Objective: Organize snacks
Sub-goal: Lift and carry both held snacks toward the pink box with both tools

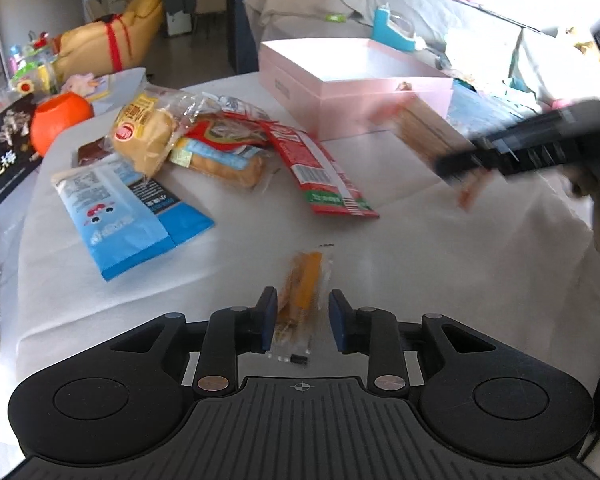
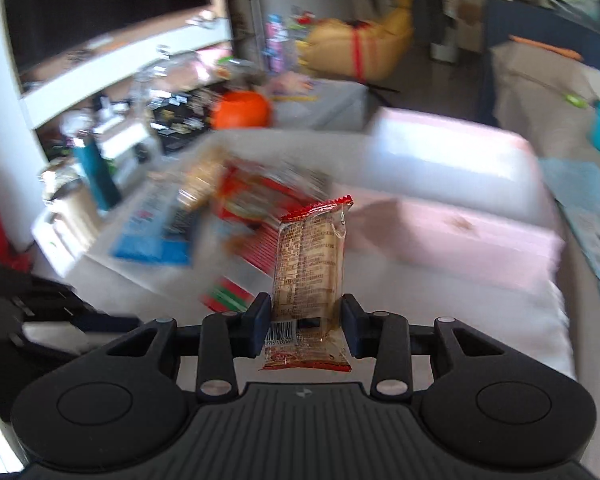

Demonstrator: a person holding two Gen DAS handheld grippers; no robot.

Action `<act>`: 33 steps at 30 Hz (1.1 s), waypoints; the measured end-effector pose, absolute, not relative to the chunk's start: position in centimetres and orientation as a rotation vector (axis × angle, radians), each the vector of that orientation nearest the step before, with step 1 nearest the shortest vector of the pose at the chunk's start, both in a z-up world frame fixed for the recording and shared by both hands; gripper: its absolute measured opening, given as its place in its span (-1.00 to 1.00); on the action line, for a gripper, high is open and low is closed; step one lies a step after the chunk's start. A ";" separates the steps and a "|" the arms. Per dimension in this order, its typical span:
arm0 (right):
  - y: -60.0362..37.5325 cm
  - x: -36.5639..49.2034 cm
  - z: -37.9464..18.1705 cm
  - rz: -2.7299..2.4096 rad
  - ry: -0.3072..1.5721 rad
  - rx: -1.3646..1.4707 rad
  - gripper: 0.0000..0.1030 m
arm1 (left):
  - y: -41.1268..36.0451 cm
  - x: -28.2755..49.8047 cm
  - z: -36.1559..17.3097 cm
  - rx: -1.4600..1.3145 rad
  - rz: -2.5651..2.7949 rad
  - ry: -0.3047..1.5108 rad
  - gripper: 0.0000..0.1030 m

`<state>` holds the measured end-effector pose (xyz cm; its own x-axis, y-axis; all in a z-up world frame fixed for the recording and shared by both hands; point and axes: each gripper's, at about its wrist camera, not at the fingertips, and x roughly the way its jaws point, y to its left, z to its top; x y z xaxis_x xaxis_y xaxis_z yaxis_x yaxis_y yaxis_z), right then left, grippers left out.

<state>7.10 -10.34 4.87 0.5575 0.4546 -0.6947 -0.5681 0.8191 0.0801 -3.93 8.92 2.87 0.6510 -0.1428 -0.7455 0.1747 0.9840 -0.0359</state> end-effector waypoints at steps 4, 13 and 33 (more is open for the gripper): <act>-13.2 6.3 2.7 0.541 0.822 -0.155 -0.28 | 9.5 -3.0 2.5 -0.024 -0.139 0.853 -0.36; -15.4 5.3 0.7 0.456 0.808 -0.089 -0.09 | 6.9 -2.7 2.1 -0.105 -0.250 0.865 -0.36; -15.8 5.2 -1.0 0.369 0.767 -0.128 1.00 | 2.9 -1.0 2.0 -0.026 -0.287 0.879 -0.13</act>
